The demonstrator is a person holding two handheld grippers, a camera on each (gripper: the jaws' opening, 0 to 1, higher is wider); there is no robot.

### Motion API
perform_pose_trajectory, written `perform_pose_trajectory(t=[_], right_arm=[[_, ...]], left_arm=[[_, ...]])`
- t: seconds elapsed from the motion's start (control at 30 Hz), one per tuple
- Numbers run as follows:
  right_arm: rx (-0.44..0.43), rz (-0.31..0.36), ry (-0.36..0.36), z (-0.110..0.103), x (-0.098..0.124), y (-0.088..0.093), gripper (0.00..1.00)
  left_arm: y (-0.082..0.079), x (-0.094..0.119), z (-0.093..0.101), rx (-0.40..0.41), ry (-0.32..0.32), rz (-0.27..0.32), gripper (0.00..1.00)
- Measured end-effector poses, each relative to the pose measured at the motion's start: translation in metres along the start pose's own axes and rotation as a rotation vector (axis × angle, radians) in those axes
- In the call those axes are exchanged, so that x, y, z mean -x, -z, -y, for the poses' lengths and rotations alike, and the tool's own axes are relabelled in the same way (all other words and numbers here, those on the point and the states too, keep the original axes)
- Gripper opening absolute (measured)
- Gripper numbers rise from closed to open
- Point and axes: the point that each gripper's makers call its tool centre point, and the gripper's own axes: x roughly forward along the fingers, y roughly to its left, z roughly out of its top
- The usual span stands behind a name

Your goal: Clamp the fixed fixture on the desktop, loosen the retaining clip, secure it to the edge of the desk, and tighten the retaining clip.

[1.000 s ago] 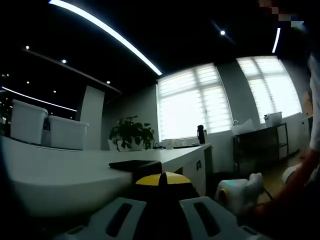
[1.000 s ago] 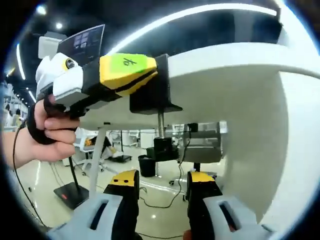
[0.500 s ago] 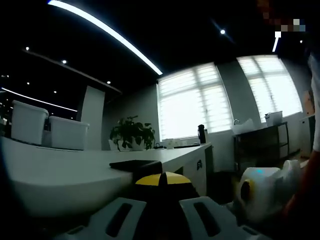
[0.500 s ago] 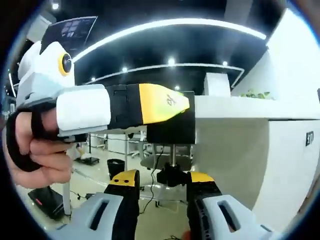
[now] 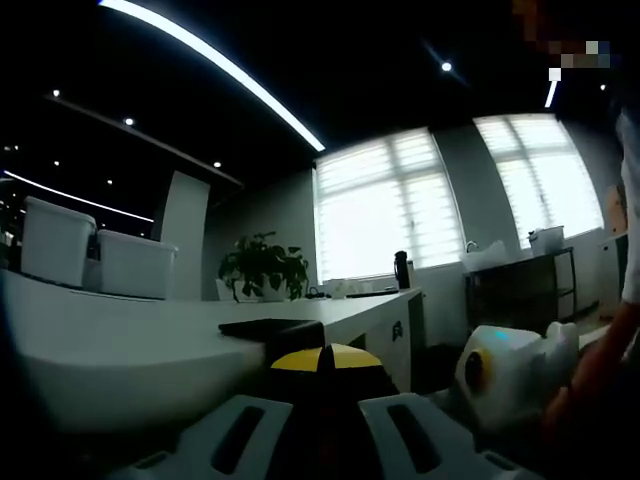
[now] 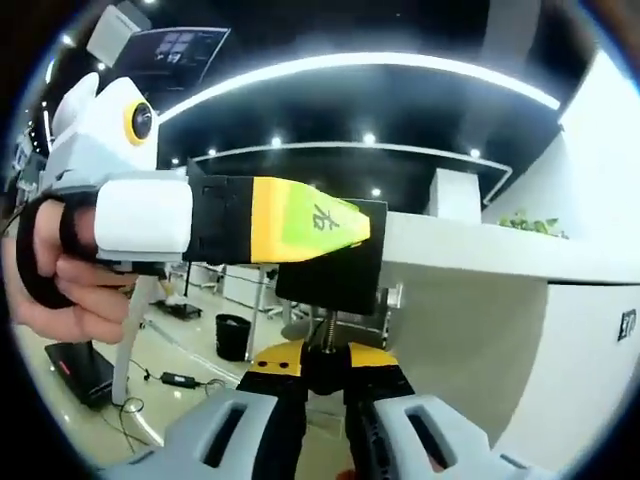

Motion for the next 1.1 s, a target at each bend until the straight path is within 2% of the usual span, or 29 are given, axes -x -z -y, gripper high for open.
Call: perform_pose_trajectory(t=[0.1, 0.27, 0.5, 0.57, 0.67, 0.77, 0.87, 0.97, 1.1], right_arm=[[0.018, 0.0, 0.002, -0.002, -0.001, 0.001, 0.13], [-0.018, 0.0, 0.0, 0.0, -0.002, 0.001, 0.12], [-0.023, 0.014, -0.078, 0.002, -0.003, 0.001, 0.12], [-0.021, 0.026, -0.126, 0.0, -0.004, 0.0, 0.12], [-0.015, 0.052, -0.24, -0.003, -0.003, -0.001, 0.12], [-0.022, 0.06, -0.401, -0.005, -0.003, -0.001, 0.12], [-0.02, 0.042, -0.519, -0.007, -0.003, -0.001, 0.12], [-0.025, 0.031, -0.594, -0.009, -0.004, -0.002, 0.12], [-0.038, 0.026, -0.626, -0.011, -0.004, -0.002, 0.12]], left_arm=[[0.0, 0.0, 0.0, -0.001, -0.002, -0.001, 0.02], [0.0, 0.0, 0.0, -0.003, -0.003, 0.0, 0.02], [0.0, 0.0, 0.0, 0.001, -0.001, 0.003, 0.02], [0.0, -0.001, 0.0, 0.001, 0.0, 0.003, 0.02], [0.0, -0.001, 0.0, 0.002, 0.0, 0.005, 0.02], [0.0, -0.001, 0.0, 0.004, 0.001, 0.007, 0.02], [0.0, -0.001, 0.0, 0.006, 0.002, 0.009, 0.02], [0.0, -0.001, 0.0, 0.008, 0.004, 0.01, 0.02], [0.0, -0.001, 0.0, 0.007, 0.005, 0.012, 0.02]])
